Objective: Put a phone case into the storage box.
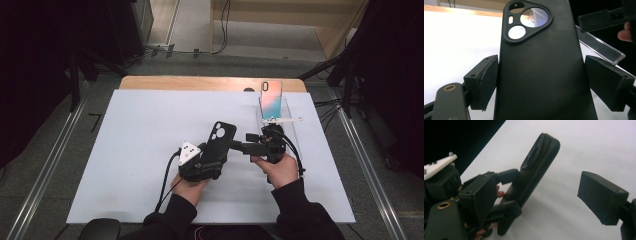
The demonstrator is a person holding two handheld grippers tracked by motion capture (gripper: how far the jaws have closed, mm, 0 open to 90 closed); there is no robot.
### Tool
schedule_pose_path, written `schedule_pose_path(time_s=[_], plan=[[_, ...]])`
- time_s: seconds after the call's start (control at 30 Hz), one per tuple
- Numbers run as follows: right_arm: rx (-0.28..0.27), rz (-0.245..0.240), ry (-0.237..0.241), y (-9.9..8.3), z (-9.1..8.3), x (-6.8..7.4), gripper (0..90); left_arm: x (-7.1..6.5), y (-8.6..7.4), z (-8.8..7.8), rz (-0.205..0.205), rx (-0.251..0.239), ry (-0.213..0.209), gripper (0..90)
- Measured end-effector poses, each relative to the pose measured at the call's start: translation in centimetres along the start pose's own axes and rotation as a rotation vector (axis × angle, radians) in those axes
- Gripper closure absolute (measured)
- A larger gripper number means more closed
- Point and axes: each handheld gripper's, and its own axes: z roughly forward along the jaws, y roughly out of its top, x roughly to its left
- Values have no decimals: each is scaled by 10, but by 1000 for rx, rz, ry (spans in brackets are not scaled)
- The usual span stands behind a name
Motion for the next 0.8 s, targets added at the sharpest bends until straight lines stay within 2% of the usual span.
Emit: schedule_pose_path(time_s=[0.2,0.43,0.67,0.8], plan=[[3,13,-4,5,11,-1,138,-7,-2,0,36,-20,-9,153],[12,55,6,8,23,-7,226,-9,-4,-1,26,-34,-9,153],[41,112,25,12,32,-7,427,-10,-5,-1,22,-31,-15,152],[33,111,20,13,33,-5,598,-10,-6,-1,17,-26,-22,150]])
